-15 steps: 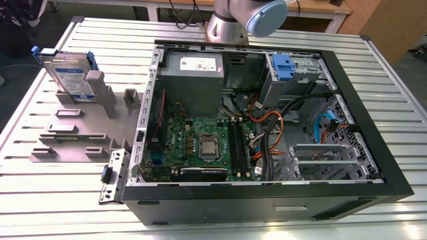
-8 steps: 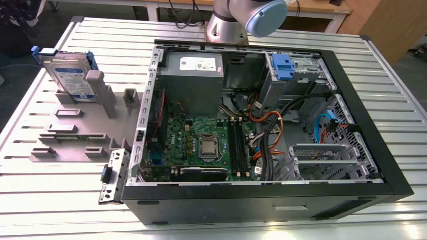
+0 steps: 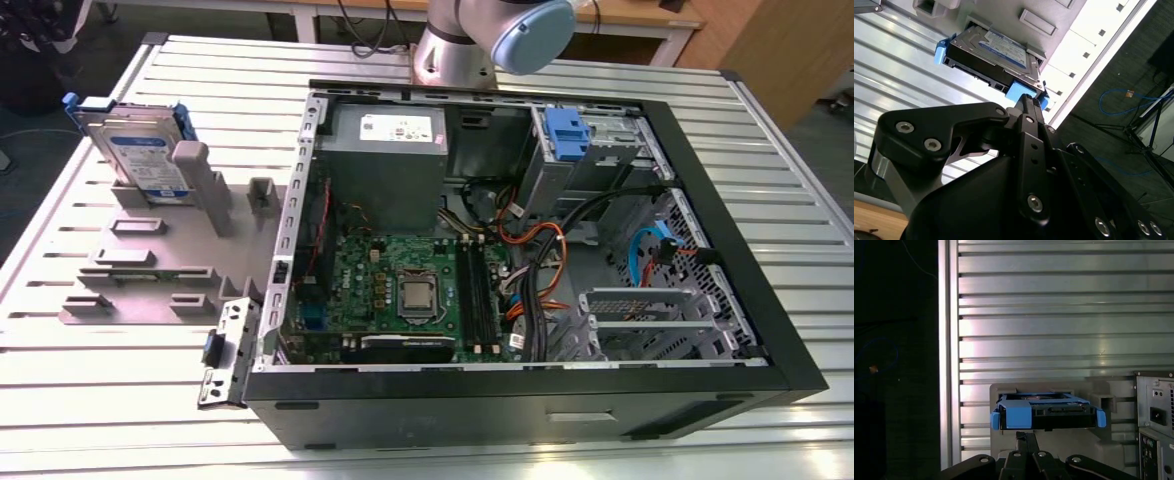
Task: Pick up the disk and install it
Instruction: 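Pick up the disk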
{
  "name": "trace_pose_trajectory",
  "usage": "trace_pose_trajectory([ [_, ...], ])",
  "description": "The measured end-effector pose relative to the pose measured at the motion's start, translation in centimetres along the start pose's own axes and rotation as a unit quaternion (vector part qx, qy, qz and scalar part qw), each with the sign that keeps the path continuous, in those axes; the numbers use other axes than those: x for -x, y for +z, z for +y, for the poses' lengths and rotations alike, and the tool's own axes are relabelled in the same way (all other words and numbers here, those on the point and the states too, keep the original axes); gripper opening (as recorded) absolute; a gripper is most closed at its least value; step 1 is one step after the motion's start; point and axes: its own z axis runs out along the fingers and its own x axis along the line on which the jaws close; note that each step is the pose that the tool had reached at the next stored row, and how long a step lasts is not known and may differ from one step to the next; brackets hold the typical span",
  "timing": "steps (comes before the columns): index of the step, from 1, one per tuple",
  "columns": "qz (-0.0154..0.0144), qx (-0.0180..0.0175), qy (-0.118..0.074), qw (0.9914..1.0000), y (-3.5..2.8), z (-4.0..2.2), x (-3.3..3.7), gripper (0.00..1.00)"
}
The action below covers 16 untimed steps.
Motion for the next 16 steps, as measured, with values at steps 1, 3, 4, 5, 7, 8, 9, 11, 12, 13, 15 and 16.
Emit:
trace_pose_trajectory([
  [1,0.0,0.0,0.0,1.0,0.0,0.0,0.0,0.11],
  [3,0.0003,0.0,-0.005,0.99999,0.0,0.0,0.0,0.11],
  [4,0.0004,0.0001,-0.009,0.99996,0.0,0.0,-0.01,0.11],
  [5,0.0006,0.0001,-0.013,0.99991,0.0,0.0,-0.01,0.11],
  [7,0.0011,0.0004,-0.027,0.99965,0.01,0.0,0.0,0.11],
  [8,0.0015,0.0005,-0.036,0.99937,0.02,0.0,0.0,0.11],
  [9,0.002,0.0006,-0.044,0.99901,0.02,0.0,0.0,0.11],
  [11,0.0027,0.0008,-0.062,0.99805,0.03,0.0,0.0,0.11],
  [12,0.0031,0.001,-0.071,0.99745,0.04,0.0,0.0,0.11],
  [13,0.0035,0.0011,-0.08,0.9968,0.04,0.0,0.0,0.11],
  [15,0.0042,0.0013,-0.097,0.99531,0.05,0.0,0.0,0.11],
  [16,0.0046,0.0015,-0.104,0.99452,0.05,0.0,0.0,0.11],
])
